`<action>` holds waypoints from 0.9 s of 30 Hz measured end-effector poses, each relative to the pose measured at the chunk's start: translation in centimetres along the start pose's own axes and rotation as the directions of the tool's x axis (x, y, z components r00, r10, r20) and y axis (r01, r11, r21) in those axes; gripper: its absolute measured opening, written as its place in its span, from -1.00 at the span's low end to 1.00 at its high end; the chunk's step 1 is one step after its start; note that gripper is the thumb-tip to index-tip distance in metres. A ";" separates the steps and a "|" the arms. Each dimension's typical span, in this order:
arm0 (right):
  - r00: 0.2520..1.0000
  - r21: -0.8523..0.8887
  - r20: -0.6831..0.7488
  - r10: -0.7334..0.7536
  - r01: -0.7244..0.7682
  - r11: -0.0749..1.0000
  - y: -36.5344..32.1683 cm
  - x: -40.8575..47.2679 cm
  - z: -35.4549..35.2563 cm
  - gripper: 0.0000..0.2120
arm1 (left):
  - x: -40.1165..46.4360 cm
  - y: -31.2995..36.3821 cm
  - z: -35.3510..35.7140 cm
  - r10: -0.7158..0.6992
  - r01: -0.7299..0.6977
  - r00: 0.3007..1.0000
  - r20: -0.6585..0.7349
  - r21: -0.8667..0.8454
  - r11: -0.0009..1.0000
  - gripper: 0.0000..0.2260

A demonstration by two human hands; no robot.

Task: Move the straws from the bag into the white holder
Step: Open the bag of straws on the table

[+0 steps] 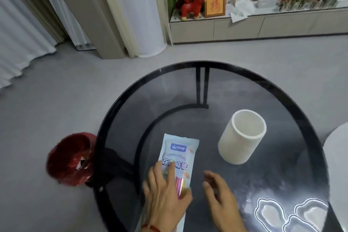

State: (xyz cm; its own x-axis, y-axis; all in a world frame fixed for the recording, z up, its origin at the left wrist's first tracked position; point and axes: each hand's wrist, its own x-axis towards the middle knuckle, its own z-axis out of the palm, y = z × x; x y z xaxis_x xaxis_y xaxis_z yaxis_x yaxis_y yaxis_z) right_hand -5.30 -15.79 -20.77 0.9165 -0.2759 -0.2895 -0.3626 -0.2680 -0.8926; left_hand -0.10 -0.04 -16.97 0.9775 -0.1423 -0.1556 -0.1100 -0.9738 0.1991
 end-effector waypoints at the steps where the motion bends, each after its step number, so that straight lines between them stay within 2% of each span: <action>1: 0.999 0.041 -0.018 -0.036 0.036 0.998 0.9 0.3 0.8 -0.75 | 0.4 -0.1 1.0 -0.062 0.059 0.996 0.066 0.057 0.997 -0.14; 3: 0.981 0.069 -0.157 -0.116 0.129 0.989 3.1 1.1 1.7 -0.80 | 2.0 -0.7 4.0 -0.096 0.098 0.995 -0.035 0.045 0.994 -0.01; 6: 0.958 0.033 -0.185 -0.217 0.227 0.973 4.6 0.7 2.2 -0.75 | 2.6 -2.4 6.5 -0.085 0.084 0.987 -0.136 -0.009 0.996 0.07; 8: 0.948 0.050 -0.168 -0.271 0.283 0.958 5.9 0.9 2.5 -0.75 | 2.6 -3.6 7.3 -0.044 0.034 0.987 -0.155 -0.068 0.997 0.07; 11: 0.933 0.168 -0.282 -0.225 0.279 0.945 6.3 1.8 2.4 -0.75 | 3.4 -4.6 8.3 0.028 -0.049 0.979 -0.200 -0.099 0.994 0.03; 13: 0.910 0.131 -0.334 -0.247 0.304 0.944 6.7 2.0 2.8 -0.84 | 3.2 -5.2 8.0 0.096 -0.118 0.974 -0.205 -0.098 0.988 -0.04; 15: 0.918 0.101 -0.309 -0.249 0.292 0.951 6.8 3.0 3.2 -0.70 | 3.2 -5.5 7.8 0.155 -0.182 0.959 -0.238 -0.097 0.978 -0.12; 17: 0.925 0.140 -0.300 -0.235 0.286 0.948 6.5 2.5 3.4 -0.65 | 1.5 -6.1 6.5 0.226 -0.251 0.922 -0.313 -0.042 0.967 -0.23; 19: 0.943 0.261 -0.284 -0.171 0.248 0.933 5.5 2.3 2.9 -0.69 | 0.1 -6.7 5.5 0.313 -0.315 0.868 -0.384 0.061 0.947 -0.26; 21: 0.958 0.365 -0.252 -0.139 0.227 0.903 4.6 0.5 2.0 -0.79 | -1.8 -7.3 4.8 0.378 -0.359 0.848 -0.370 0.121 0.925 -0.17; 24: 0.965 0.294 -0.158 -0.211 0.250 0.922 3.9 -3.1 1.2 -0.75 | -4.1 -7.9 4.6 0.435 -0.414 0.820 -0.371 0.139 0.899 -0.01; 27: 0.968 0.173 -0.053 -0.247 0.252 0.952 2.6 -6.2 0.7 -0.77 | -5.7 -7.4 4.0 0.480 -0.452 0.800 -0.360 0.166 0.877 0.00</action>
State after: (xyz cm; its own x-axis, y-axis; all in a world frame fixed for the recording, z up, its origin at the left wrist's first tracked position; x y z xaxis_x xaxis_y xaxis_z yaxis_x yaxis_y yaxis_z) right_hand -11.83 -14.16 -21.50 0.9675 -0.2495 -0.0416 -0.0848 -0.1650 -0.9826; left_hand -5.52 7.27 -21.40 0.7938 -0.5172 0.3199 -0.5677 -0.8189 0.0845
